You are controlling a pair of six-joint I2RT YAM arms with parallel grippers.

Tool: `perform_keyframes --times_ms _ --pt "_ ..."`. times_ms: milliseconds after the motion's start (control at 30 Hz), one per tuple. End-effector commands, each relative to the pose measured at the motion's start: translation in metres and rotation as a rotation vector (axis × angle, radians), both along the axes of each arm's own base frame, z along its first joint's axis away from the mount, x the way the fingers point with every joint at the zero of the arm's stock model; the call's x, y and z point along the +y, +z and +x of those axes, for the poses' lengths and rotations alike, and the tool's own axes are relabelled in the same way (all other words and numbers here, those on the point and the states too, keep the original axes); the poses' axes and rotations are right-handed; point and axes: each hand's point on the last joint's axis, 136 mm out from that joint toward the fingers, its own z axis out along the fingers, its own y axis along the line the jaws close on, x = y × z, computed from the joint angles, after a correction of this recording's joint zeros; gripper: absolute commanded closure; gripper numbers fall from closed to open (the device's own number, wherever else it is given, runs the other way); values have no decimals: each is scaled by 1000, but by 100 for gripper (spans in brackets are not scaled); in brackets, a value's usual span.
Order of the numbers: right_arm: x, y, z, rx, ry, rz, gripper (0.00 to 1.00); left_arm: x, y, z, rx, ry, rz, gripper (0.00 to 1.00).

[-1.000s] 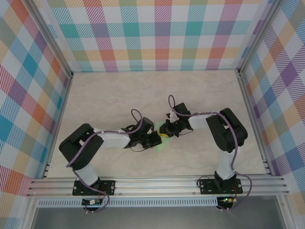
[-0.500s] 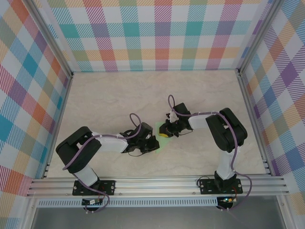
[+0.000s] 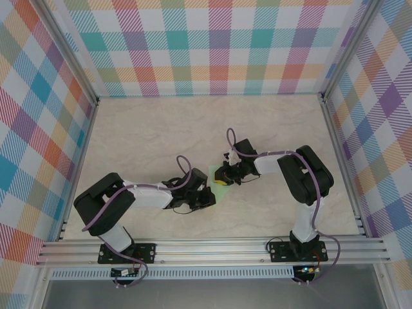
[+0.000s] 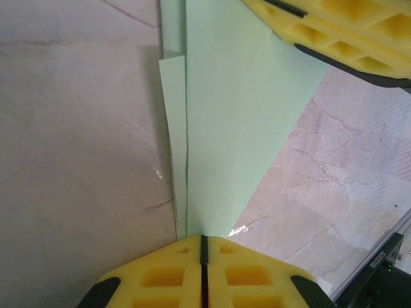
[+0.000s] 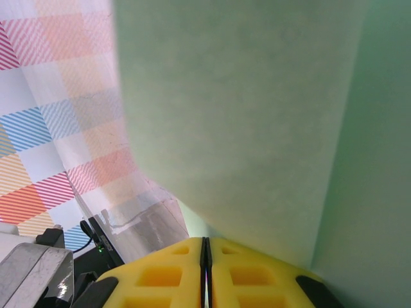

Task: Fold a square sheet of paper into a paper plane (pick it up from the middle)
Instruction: Fourth fold the wing at the center of the table.

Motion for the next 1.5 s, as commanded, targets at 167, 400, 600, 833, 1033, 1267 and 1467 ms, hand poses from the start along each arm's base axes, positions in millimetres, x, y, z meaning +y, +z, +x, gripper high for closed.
perform_keyframes --times_ms 167,400,600,833,1033,1267,1467 --pt "-29 -59 -25 107 -24 -202 89 18 -32 -73 166 -177 105 91" --pt "-30 -59 -24 108 -23 -206 89 37 -36 -82 170 -177 178 91" --pt "-30 -59 -25 110 -24 -208 89 31 -19 -79 134 -178 121 91" --pt "-28 -58 -23 111 -40 -198 89 29 35 -26 -50 -14 37 91" --pt "-28 -58 -23 116 -45 -198 89 9 52 14 -126 86 -26 91" --pt "-27 -59 -23 130 -63 -193 89 -31 47 39 -119 99 -109 92" --pt "-26 -56 -21 128 -66 -186 89 -16 4 34 -36 163 4 95"
